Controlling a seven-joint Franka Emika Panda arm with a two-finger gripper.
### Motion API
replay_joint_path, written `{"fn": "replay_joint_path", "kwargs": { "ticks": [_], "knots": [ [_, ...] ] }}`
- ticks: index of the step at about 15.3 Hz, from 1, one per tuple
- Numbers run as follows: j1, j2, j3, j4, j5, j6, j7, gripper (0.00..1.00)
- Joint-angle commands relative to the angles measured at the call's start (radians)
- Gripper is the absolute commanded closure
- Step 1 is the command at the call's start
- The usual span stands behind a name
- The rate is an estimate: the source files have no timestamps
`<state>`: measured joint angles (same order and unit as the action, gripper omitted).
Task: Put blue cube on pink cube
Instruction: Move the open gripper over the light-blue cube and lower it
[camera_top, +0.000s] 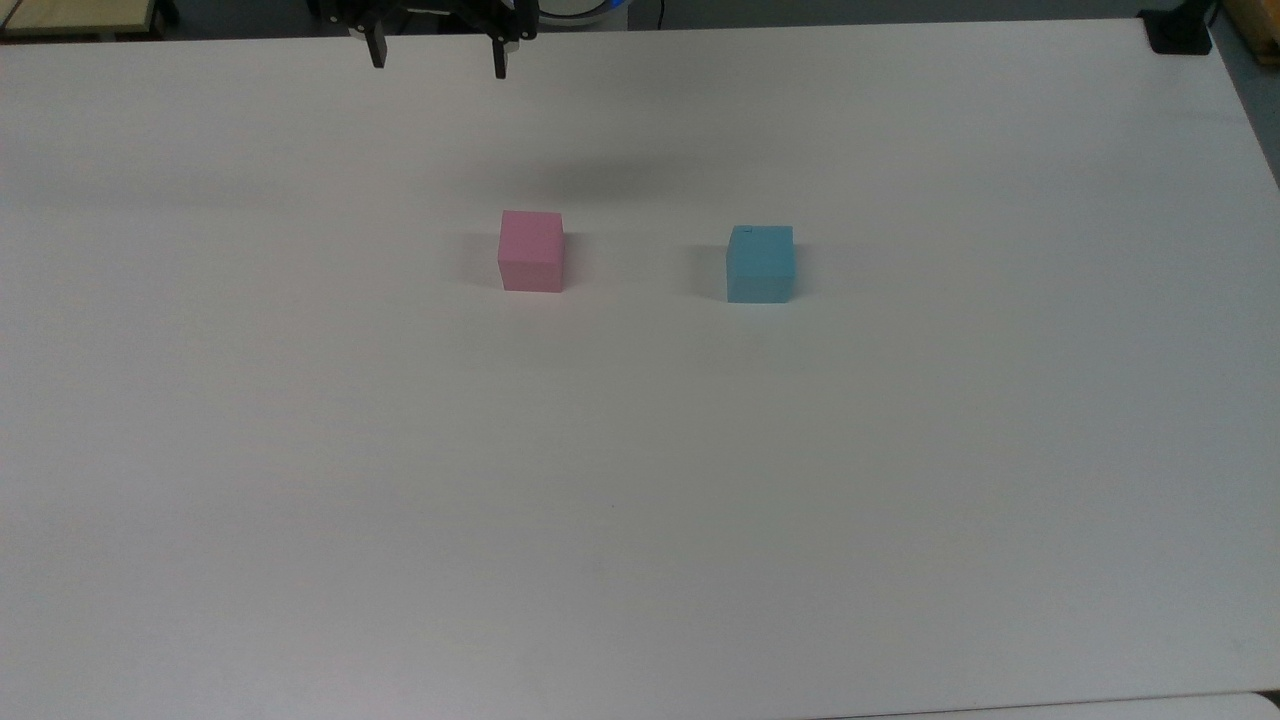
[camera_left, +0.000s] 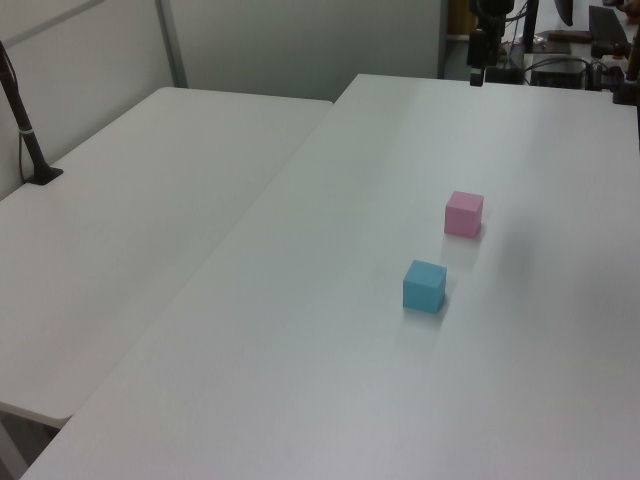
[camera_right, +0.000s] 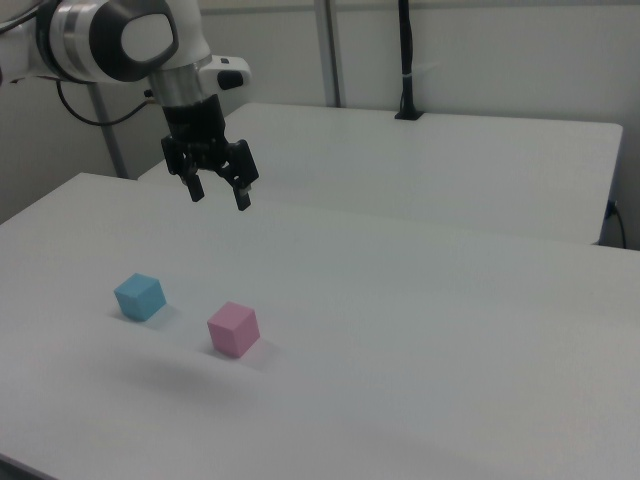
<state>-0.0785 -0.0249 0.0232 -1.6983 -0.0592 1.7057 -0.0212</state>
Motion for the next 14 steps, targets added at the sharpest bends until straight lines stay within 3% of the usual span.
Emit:
{"fn": "replay_joint_path", "kwargs": {
  "ticks": [1,7,14],
  "knots": [
    [0.005,-0.007,-0.003,-0.001,0.012,0.012,0.015,0.0],
    [0.011,-0.013,0.0,-0.009,0.082,-0.009,0.038,0.0],
    [0.14,-0.006,0.001,-0.098,0.084,0.062,0.162,0.0]
  ]
}}
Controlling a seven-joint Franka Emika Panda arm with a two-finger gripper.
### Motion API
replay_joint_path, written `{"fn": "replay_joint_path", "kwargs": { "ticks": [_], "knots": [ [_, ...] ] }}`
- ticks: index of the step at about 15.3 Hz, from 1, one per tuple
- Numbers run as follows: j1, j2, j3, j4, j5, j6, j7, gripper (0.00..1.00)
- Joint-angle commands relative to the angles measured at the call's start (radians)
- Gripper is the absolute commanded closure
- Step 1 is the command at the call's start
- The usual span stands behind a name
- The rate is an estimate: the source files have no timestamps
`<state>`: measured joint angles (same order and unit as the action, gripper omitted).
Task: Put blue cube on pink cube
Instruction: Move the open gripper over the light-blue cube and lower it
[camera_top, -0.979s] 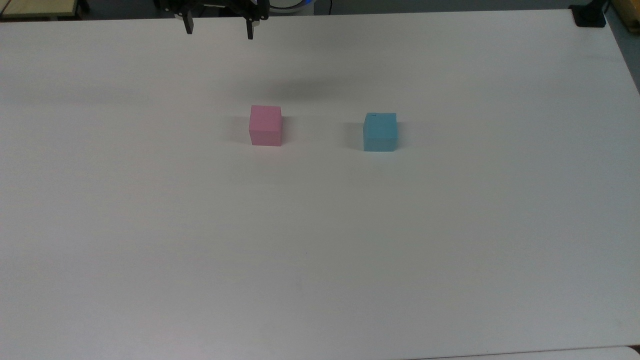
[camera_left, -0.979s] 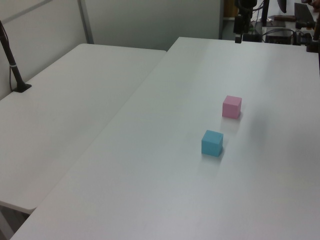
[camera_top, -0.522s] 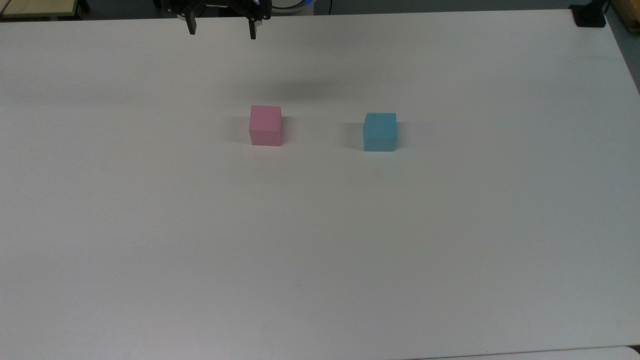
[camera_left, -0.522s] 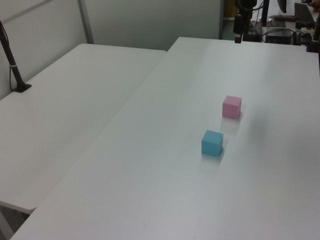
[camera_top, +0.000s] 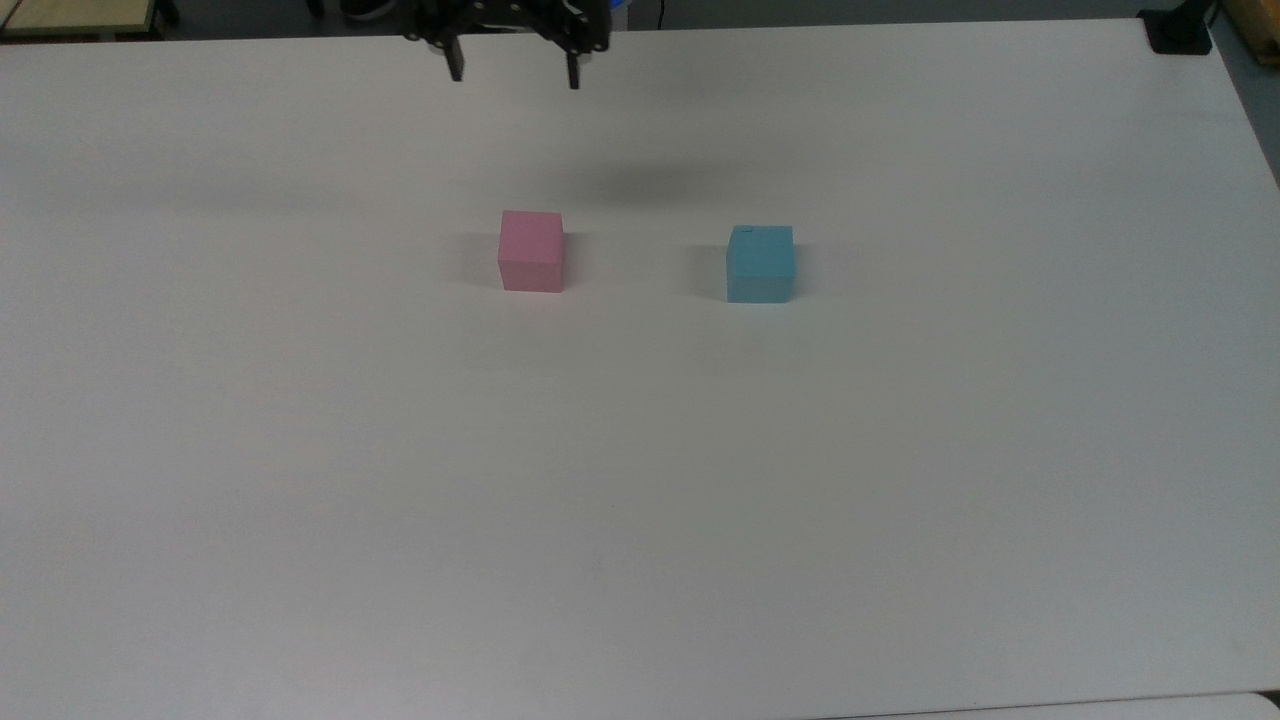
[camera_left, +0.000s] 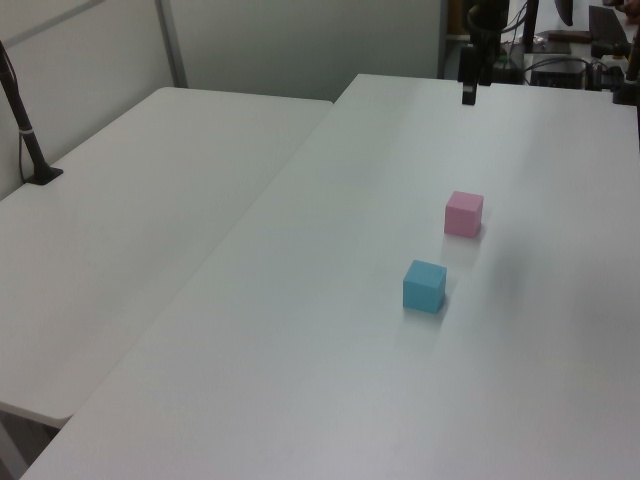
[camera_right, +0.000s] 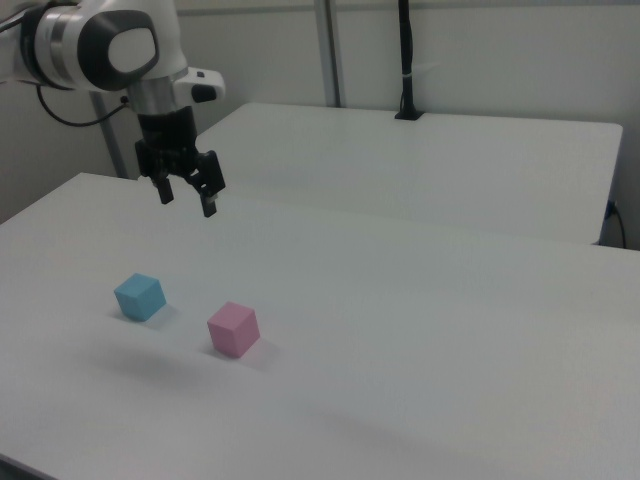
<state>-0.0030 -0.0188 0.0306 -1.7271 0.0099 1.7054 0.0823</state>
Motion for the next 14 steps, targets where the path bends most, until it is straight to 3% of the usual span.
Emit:
{"fn": "replay_joint_path", "kwargs": {
  "ticks": [1,8,14],
  "knots": [
    [0.083,-0.013,-0.006,-0.094,0.015,0.098,0.073,0.0],
    [0.184,0.031,-0.001,-0.189,0.015,0.27,0.183,0.01],
    [0.219,0.109,0.061,-0.212,0.01,0.342,0.283,0.03]
  ]
}}
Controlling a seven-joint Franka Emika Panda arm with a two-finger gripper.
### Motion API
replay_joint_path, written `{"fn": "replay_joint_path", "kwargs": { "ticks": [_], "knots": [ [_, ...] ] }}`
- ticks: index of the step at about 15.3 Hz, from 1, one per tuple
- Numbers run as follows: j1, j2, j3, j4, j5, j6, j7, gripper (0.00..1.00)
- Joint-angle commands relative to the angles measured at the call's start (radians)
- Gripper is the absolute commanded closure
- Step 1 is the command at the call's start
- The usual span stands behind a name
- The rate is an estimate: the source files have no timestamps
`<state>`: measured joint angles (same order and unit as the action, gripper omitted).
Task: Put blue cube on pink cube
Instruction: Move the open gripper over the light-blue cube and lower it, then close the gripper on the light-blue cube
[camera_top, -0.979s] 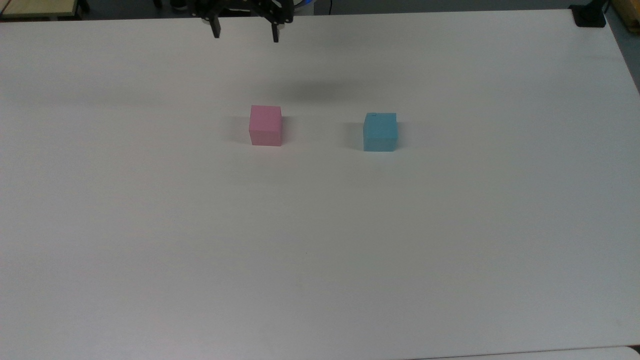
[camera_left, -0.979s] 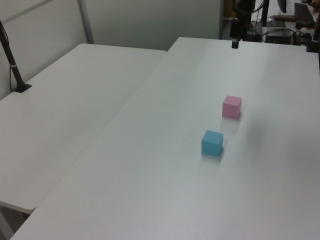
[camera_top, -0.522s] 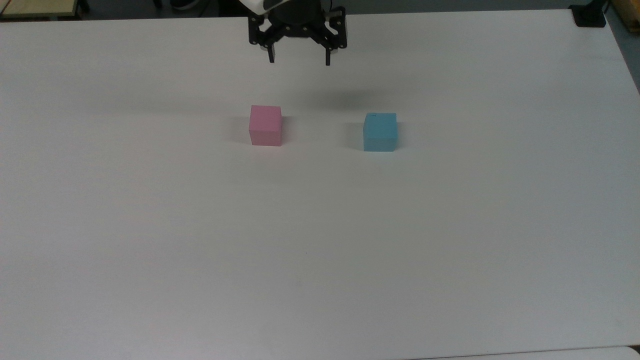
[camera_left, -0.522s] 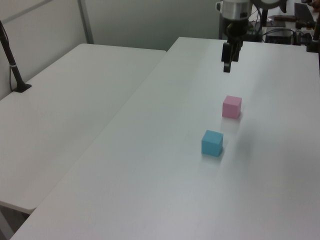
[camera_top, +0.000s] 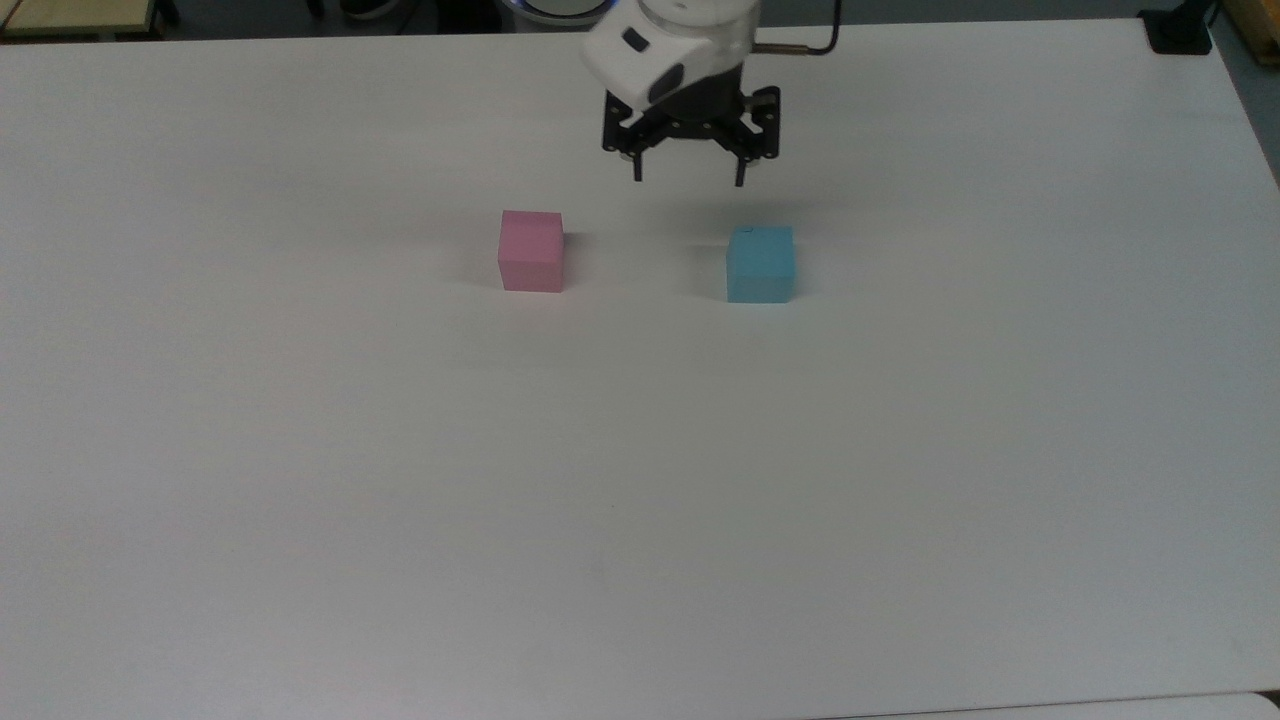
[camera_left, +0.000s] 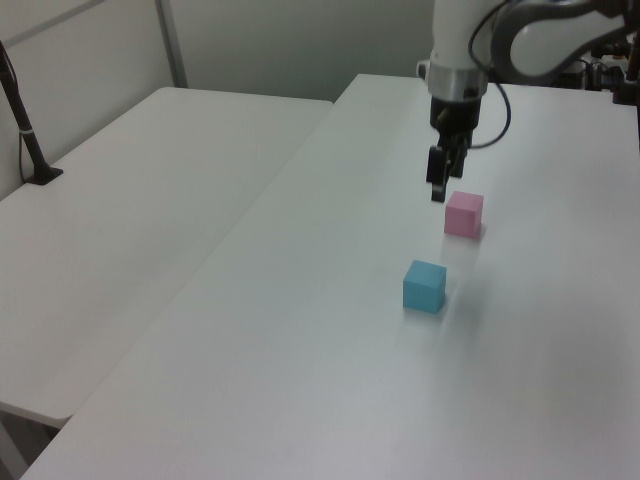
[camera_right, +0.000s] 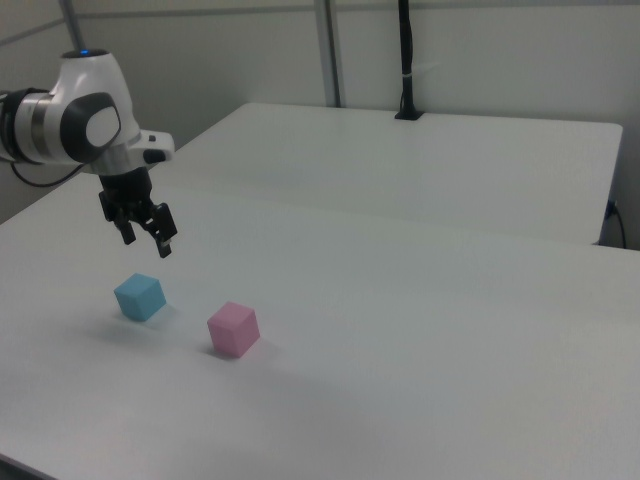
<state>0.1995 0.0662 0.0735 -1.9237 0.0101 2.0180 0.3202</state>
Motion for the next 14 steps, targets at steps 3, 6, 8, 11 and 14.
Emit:
{"fn": "replay_joint_path", "kwargs": {
  "ticks": [3,6,8,11,14],
  "knots": [
    [0.067,0.087,0.022,-0.011,-0.015,0.051,0.102,0.03],
    [0.112,0.177,0.022,-0.005,-0.08,0.12,0.202,0.03],
    [0.116,0.198,0.022,-0.001,-0.088,0.143,0.226,0.03],
    [0.12,0.217,0.023,0.002,-0.088,0.146,0.227,0.03],
    [0.127,0.231,0.023,0.017,-0.101,0.146,0.226,0.06]
  ]
}}
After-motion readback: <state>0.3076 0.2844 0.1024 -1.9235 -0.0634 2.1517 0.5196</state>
